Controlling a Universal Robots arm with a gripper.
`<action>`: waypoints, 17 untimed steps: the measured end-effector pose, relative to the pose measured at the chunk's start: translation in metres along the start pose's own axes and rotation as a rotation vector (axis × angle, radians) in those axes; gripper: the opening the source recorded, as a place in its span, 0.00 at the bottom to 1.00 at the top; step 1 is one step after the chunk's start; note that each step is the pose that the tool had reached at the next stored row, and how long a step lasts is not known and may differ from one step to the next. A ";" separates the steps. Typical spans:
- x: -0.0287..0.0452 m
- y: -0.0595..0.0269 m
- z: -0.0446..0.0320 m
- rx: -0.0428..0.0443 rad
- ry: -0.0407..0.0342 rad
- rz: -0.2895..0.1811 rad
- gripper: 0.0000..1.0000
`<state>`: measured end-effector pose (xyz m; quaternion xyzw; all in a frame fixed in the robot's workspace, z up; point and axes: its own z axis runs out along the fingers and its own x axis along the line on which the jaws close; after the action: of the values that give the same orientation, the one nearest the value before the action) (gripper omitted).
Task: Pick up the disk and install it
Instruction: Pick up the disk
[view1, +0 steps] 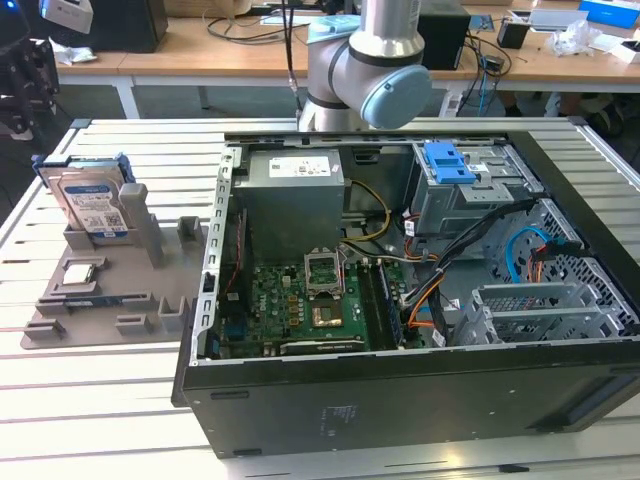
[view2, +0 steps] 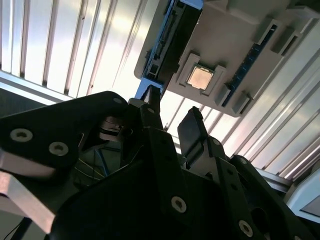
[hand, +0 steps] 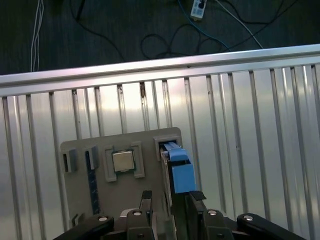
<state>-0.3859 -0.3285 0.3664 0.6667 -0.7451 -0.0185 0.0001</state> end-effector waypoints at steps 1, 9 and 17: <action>-0.0021 0.0002 0.0007 -0.0001 0.0000 0.000 0.42; -0.0058 0.0003 0.0113 -0.0002 0.0000 -0.004 0.42; -0.0126 0.0006 0.0311 -0.0010 0.0009 -0.034 0.42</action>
<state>-0.3859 -0.3151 0.3356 0.6792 -0.7337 -0.0186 0.0005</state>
